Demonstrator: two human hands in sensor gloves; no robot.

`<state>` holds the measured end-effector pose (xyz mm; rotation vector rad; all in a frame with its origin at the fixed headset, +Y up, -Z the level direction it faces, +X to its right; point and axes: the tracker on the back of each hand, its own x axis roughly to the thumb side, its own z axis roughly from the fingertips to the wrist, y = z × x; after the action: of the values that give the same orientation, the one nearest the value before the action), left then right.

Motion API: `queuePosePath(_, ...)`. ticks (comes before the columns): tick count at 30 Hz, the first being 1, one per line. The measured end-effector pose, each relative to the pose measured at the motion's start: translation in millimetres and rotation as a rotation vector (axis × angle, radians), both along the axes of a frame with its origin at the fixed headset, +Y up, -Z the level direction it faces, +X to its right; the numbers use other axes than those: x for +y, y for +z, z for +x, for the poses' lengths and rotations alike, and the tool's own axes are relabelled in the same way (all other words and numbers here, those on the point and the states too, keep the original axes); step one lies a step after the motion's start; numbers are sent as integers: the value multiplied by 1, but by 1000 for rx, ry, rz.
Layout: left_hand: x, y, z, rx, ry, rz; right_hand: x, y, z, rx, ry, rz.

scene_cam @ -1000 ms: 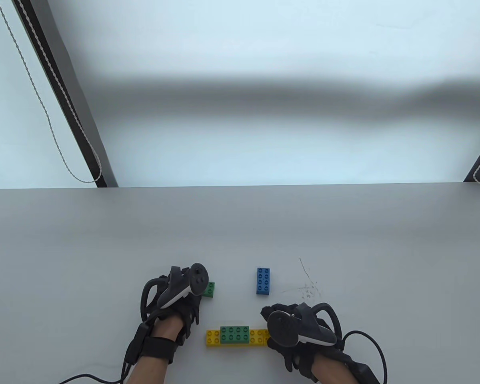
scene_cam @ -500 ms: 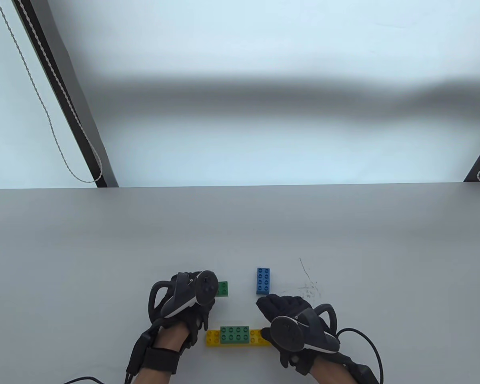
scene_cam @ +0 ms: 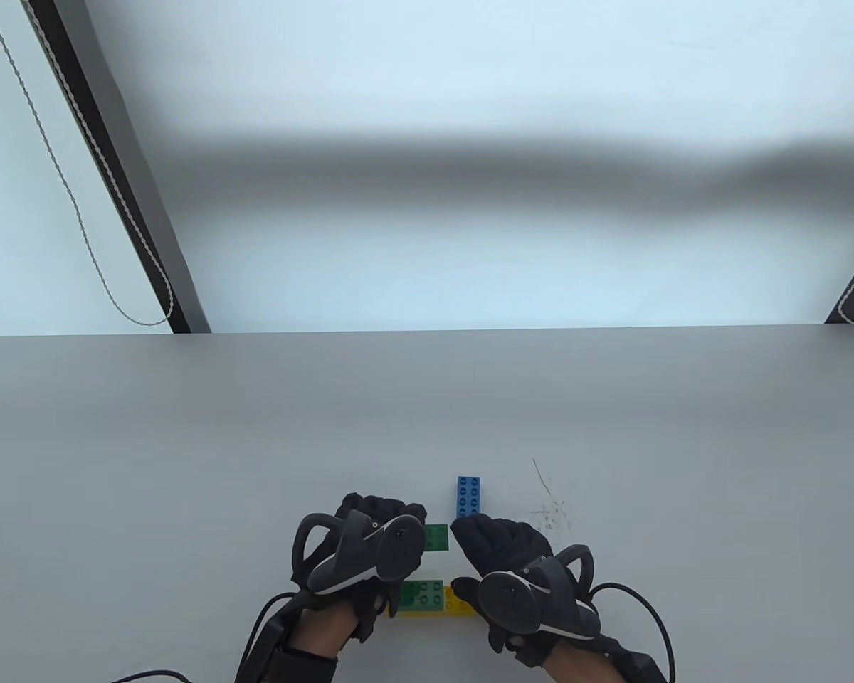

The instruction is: Stack lego bricks

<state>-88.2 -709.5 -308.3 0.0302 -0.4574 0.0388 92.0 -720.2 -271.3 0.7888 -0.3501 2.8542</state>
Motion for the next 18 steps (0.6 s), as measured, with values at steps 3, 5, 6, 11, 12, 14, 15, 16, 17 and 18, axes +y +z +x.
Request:
queuePosePath(3,3,5,8,-29,6,6,0,0,0,0,-5,12)
queuePosePath(5,5,8,12,-49,16,6,0,1,-1,1,-4,20)
queuePosePath(6,6,10,15,-58,19,7,0,1,-1,2,-3,24)
queuePosePath(11,7,15,22,-87,24,11,1,2,-3,8,20,40)
queuePosePath(12,6,15,22,-91,25,7,1,3,-3,9,22,42)
queuePosePath(14,5,15,21,-98,32,-2,2,4,-4,11,36,60)
queuePosePath(15,5,15,21,-99,36,-5,3,4,-4,12,44,65)
queuePosePath(16,5,15,22,-102,42,-9,3,5,-5,15,53,71)
queuePosePath(17,5,15,22,-104,46,-12,4,5,-5,17,59,76)
queuePosePath(18,4,15,22,-105,48,-14,4,5,-5,19,63,76)
